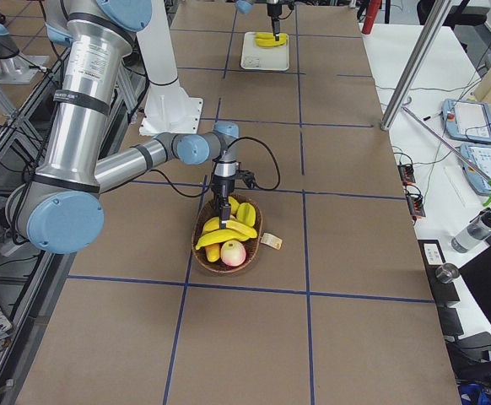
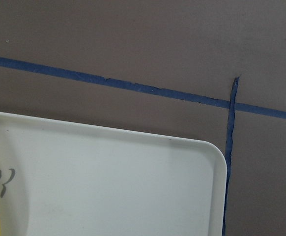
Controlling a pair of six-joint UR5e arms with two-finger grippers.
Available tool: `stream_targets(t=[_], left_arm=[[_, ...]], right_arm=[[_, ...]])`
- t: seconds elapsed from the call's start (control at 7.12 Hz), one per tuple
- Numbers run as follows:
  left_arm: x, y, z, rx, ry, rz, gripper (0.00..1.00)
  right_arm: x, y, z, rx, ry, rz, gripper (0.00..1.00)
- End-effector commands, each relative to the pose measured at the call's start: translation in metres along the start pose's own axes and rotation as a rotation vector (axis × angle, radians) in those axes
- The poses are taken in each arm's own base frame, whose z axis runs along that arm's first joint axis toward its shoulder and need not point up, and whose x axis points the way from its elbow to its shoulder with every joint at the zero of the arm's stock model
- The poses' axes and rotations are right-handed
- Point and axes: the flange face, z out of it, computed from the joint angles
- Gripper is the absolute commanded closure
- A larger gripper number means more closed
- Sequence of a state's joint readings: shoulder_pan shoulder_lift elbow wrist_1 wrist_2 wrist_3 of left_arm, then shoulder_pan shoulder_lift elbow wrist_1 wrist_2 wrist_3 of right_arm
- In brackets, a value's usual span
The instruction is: Transfer all bananas from basket to plate
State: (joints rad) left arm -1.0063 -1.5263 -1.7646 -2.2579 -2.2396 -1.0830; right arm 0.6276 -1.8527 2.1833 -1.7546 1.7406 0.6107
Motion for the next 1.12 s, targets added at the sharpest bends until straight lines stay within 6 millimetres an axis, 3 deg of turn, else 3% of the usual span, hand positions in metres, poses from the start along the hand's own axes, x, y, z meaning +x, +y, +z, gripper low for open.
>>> stream_targets(t=[0.0, 0.7, 0.98], left_arm=[[0.000, 0.000, 0.000, -0.001, -0.001, -0.001, 0.00], [0.000, 0.000, -0.001, 0.001, 0.003, 0.001, 0.00], [0.000, 0.001, -0.001, 0.000, 0.003, 0.002, 0.00]], right_arm=[[-0.004, 0.002, 0.002, -0.008, 0.005, -0.011, 0.35], [-0.014, 0.007, 0.011, -0.031, 0.037, -0.045, 0.44], [-0.017, 0.001, -0.001, -0.017, 0.043, -0.044, 0.71]])
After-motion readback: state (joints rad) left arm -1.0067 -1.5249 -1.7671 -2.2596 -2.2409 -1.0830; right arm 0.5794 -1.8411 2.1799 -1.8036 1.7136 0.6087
